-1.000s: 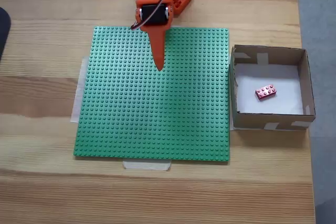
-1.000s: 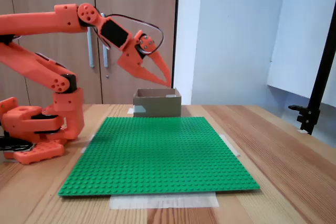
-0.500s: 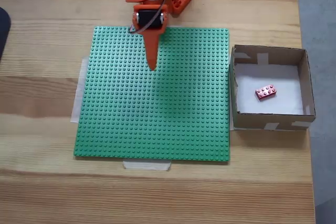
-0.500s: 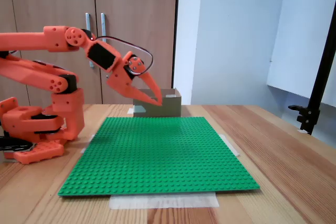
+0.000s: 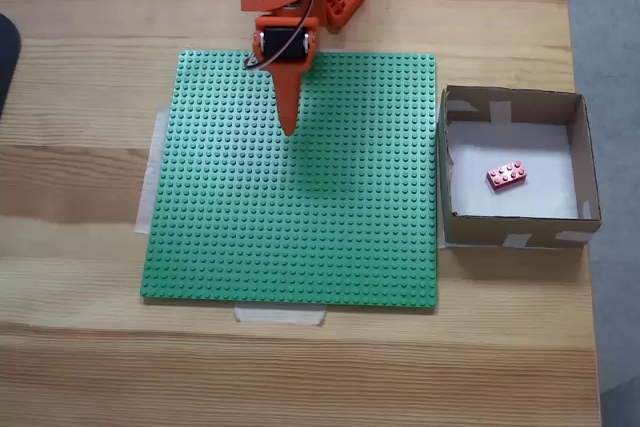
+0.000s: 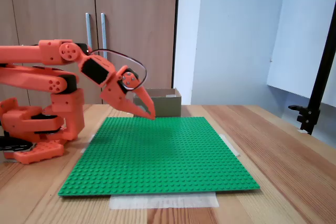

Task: Pick the red lego block and put it in the box.

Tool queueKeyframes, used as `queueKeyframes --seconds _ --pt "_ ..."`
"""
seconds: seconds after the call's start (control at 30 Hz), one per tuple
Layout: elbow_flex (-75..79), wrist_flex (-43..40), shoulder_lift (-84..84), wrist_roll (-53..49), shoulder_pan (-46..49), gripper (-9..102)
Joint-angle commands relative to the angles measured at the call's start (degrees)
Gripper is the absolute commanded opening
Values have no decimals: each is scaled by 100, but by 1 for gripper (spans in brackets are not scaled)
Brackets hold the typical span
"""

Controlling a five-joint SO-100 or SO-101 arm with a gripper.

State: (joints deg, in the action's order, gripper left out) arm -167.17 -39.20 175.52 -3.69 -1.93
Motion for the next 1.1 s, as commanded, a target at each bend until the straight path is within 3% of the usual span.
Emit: queueKeyframes --seconds 0.0,1.07 --pt "-141 26 299 18 70 -1" --pt "-1011 -202 914 352 62 -1"
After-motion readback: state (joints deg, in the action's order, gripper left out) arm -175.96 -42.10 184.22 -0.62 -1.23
